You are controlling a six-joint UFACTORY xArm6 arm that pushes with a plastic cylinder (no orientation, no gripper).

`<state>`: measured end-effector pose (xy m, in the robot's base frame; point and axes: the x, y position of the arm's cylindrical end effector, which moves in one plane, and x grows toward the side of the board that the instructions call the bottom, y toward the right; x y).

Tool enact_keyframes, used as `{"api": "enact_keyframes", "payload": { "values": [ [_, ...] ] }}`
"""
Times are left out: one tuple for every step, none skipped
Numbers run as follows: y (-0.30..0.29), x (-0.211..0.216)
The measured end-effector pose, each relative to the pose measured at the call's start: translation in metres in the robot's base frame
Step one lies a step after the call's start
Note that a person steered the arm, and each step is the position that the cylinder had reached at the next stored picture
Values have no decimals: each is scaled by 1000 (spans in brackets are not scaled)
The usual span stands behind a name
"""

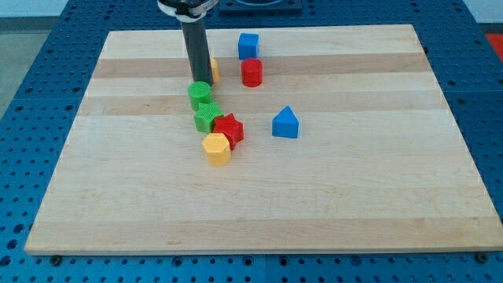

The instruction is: Move red circle on top right to yellow heart

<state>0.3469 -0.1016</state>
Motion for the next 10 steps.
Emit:
{"api": "enact_keyframes", "payload": {
  "values": [
    [31,38],
    [85,58],
    [136,58],
    [166,37],
    [162,1],
    [125,-16],
    [85,-22],
    [54,-30],
    [35,-34],
    [18,-35]
  ]
}}
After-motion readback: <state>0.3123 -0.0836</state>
